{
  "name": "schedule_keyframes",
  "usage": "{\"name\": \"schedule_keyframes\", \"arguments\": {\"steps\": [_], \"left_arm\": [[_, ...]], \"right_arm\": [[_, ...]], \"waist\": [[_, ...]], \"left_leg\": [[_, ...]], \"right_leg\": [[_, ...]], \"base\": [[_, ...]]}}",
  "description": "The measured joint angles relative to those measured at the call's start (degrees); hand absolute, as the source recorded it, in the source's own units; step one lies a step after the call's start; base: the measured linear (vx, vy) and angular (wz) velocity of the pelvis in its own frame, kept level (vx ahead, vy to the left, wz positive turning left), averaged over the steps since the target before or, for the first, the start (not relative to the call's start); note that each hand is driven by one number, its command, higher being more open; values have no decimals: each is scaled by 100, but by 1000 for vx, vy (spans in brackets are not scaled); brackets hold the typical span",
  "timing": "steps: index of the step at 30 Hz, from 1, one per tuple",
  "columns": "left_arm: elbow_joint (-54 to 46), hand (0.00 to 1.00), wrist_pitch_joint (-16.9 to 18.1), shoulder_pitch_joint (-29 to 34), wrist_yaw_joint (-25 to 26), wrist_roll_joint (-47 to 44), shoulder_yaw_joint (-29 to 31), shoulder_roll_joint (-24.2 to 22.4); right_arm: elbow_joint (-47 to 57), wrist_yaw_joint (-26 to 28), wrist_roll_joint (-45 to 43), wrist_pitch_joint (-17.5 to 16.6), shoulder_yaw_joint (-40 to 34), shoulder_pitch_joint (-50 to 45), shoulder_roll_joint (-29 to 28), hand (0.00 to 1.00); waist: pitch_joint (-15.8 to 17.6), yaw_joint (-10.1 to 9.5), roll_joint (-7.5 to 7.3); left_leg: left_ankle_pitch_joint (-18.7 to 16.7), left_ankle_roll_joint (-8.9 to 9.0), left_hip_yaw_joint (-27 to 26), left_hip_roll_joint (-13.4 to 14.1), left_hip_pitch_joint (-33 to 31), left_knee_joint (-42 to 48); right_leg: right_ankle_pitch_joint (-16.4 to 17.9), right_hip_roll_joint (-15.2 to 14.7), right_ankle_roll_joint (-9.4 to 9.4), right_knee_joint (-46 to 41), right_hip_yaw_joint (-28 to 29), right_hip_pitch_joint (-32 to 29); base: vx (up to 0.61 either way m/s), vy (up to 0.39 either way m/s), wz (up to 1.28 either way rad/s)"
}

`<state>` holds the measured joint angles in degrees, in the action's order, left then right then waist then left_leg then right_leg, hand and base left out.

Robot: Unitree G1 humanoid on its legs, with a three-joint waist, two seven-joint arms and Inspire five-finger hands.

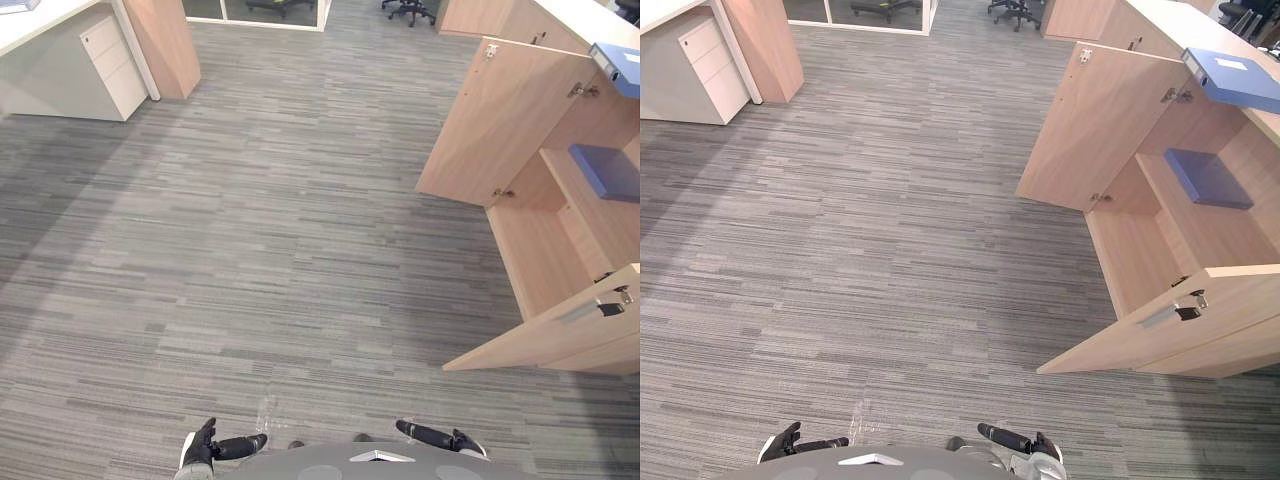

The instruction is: Walk over to the cabinet, pick up the folder, carry it to the office cabinet, place the folder inside the office cabinet, then close the office cabinet door

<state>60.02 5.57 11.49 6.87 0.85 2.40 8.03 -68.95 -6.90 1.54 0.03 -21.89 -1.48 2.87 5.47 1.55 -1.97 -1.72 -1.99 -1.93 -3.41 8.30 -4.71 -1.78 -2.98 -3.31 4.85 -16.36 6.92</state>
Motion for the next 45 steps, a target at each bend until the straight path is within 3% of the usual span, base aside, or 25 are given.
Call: {"name": "schedule_keyframes", "arguments": {"steps": [8, 21, 23, 26, 27, 28, 30, 32, 34, 35, 37, 38, 39, 41, 44, 45], "left_arm": [[-209, 100, 158, 29, 11, 371, -464, 207], [-93, 100, 145, -27, -152, 294, -399, 210], [-93, 100, 135, -28, -168, 194, -337, 206], [-193, 100, 126, -36, -168, 144, -126, 119], [-265, 100, 133, -29, -164, 116, -8, 87], [-430, 100, 133, -60, -155, 17, 109, 67], [-703, 100, 170, -43, -160, -79, 278, -73], [-921, 100, 188, 6, -135, -81, 292, -140], [-1142, 100, 195, 42, -138, -81, 293, -151], [-1266, 100, 194, 88, -140, -78, 294, -153], [-1420, 100, 193, 156, -133, -74, 295, -187], [-1457, 100, 183, 200, -114, -71, 292, -192], [-1484, 100, 183, 135, -67, -72, 315, -197], [-1495, 100, 172, 107, 25, -72, 313, -133], [-1483, 100, 163, 98, 10, -62, 282, -134], [-1439, 100, 163, 91, 10, -62, 280, -158]], "right_arm": [[3, -87, -3, -25, 2, 9, -35, 100], [19, 68, -18, -36, -1, 19, -31, 100], [18, 88, -33, -36, -3, 23, -39, 100], [16, 143, -165, -38, -3, 7, -6, 100], [16, 137, -253, -39, -11, 7, 2, 100], [49, 124, -252, -38, -22, 23, -22, 100], [100, 95, -230, -26, -9, 11, 64, 100], [111, 65, -44, -18, 71, 10, 140, 100], [134, 68, 408, -17, 382, 34, 202, 100], [133, 82, 685, -16, 568, 68, 244, 100], [126, 146, 902, -3, 835, 142, 333, 100], [113, 156, 938, 33, 968, 206, 357, 100], [17, 158, 938, 54, 1029, 413, 266, 100], [-32, 279, 932, 38, 1132, 772, -19, 100], [14, 320, 915, -17, 1133, 913, -135, 100], [79, 317, 877, -58, 1122, 911, -113, 100]], "waist": [[24, -6, -56], [6, 12, -56], [17, 13, -74], [33, -6, -30], [88, -30, -14], [148, -41, -8], [287, -223, 75], [291, -292, 156], [297, -338, 150], [307, -356, 141], [331, -408, 181], [312, -464, 209], [393, -496, 52], [405, -606, 60], [274, -643, 45], [209, -640, 68]], "left_leg": [[8, -13, 2, -1, -83, 2], [-6, 8, 0, 1, -194, 4], [-151, 32, -32, 1, -315, 224], [-920, 213, -153, 133, -937, 1717], [-1117, 447, -347, 246, -1270, 2522], [-1147, 475, -556, 382, -1825, 3692], [-1479, 379, -680, 678, -2348, 4712], [-1538, 389, -574, 853, -2700, 4608], [-1404, 507, -376, 868, -2923, 3970], [-1162, 585, -271, 858, -2994, 3362], [-544, 756, -106, 913, -2973, 2353], [272, 830, -346, 866, -2826, 2104], [124, 554, -625, 743, -2806, 2287], [-444, 290, -863, 803, -2903, 3098], [-728, 60, -1120, 662, -2723, 3175], [-782, -24, -1262, 474, -2464, 2905]], "right_leg": [[-1, -1, 1, 0, -9, -87], [14, 0, 18, -1, -33, -182], [48, -9, 50, -21, -46, -195], [206, 40, 142, -33, -64, -138], [246, 63, 174, -28, -58, -73], [306, 54, 239, -67, -6, -3], [503, 43, 264, -358, 132, 30], [686, -50, 160, -501, 206, 50], [805, -256, 19, -524, 273, 153], [903, -448, -132, -556, 318, 204], [1048, -711, -360, -564, 436, 323], [1145, -940, -478, -538, 525, 407], [1180, -1143, -458, -601, 578, 450], [841, -1146, -452, -925, 685, 337], [458, -1408, -523, -960, 905, 291], [250, -1607, -547, -1213, 1023, 152]], "base": [[-17, -5, 0], [-23, -5, 0], [0, 0, 0], [20, -17, -7], [0, 0, 0], [6, -6, -5], [37, 67, -32], [101, 135, -28], [234, 234, -18], [339, 320, -24], [373, 388, -28], [411, 397, -37], [507, 396, -48], [450, 256, -66], [331, 258, -54], [318, 305, -54]]}}
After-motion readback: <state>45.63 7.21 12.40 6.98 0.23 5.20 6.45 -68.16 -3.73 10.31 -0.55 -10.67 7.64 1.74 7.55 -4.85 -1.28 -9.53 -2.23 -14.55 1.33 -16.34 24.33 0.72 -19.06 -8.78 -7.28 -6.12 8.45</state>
